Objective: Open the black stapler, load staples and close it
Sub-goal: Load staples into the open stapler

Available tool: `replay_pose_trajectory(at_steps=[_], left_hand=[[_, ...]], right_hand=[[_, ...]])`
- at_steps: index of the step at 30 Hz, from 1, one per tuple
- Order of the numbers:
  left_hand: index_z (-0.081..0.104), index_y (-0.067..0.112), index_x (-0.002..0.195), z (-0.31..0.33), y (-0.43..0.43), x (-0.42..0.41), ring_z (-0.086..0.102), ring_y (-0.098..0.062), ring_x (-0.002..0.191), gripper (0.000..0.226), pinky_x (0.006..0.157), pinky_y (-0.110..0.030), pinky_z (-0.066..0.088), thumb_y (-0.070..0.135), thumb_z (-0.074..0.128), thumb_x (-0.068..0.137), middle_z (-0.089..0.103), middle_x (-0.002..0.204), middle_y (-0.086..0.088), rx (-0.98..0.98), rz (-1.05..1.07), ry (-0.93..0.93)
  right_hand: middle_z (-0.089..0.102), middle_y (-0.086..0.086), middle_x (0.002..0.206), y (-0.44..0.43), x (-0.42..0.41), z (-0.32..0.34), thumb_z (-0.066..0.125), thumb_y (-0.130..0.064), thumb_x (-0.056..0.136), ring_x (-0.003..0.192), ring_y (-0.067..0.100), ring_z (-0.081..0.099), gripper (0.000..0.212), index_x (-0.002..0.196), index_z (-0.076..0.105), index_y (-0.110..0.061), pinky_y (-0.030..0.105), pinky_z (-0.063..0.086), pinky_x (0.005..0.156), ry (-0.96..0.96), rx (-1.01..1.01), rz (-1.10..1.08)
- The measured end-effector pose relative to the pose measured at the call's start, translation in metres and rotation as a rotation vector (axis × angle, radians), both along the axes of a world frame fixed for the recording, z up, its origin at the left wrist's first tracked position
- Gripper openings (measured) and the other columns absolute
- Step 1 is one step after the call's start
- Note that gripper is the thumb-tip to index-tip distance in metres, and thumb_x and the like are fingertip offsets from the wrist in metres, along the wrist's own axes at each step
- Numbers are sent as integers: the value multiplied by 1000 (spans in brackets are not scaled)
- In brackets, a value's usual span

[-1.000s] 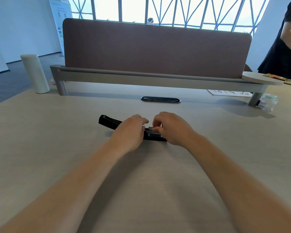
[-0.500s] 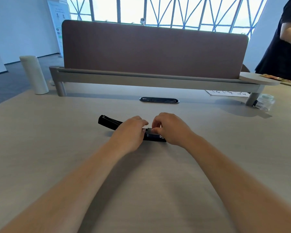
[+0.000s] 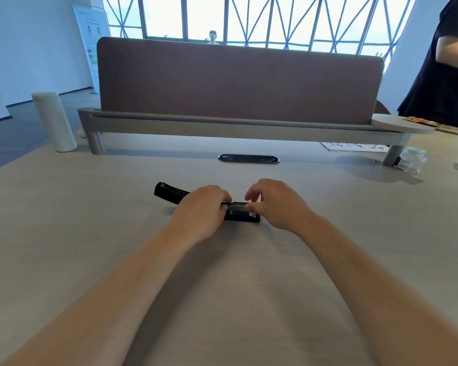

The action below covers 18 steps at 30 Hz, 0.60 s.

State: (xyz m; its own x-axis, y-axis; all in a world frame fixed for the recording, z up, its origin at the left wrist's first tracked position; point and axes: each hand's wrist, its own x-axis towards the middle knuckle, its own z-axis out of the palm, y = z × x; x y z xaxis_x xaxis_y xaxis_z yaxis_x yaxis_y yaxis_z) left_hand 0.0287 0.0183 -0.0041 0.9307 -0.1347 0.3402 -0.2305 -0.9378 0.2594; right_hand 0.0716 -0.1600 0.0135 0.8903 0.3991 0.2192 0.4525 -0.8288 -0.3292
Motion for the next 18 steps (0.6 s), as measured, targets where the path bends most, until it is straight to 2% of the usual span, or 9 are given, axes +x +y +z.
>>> replay_pose_trajectory(at_steps=[7, 14, 18], left_hand=[[69, 13, 100, 2, -5, -3, 61, -26, 92, 25, 80, -42, 51, 15, 46, 90, 63, 105, -4, 2, 8, 47], [70, 13, 104, -1, -12, -1, 61, -25, 92, 26, 80, -42, 51, 15, 47, 90, 63, 108, -4, 13, -14, 38], [69, 12, 102, -2, -12, 0, 61, -26, 92, 25, 82, -43, 50, 17, 49, 90, 63, 107, -6, 6, -16, 28]], right_hand=[[64, -2, 104, -1, -4, -5, 67, -27, 87, 96, 19, 57, 17, 103, 71, -21, 34, 47, 83, 14, -4, -20], [64, -1, 104, 1, -5, -10, 67, -24, 88, 92, 18, 56, 18, 105, 71, -19, 30, 43, 78, -8, 14, -20], [64, 1, 104, 1, -4, -11, 67, -24, 87, 94, 20, 57, 19, 105, 71, -18, 34, 47, 82, -11, 13, -4]])
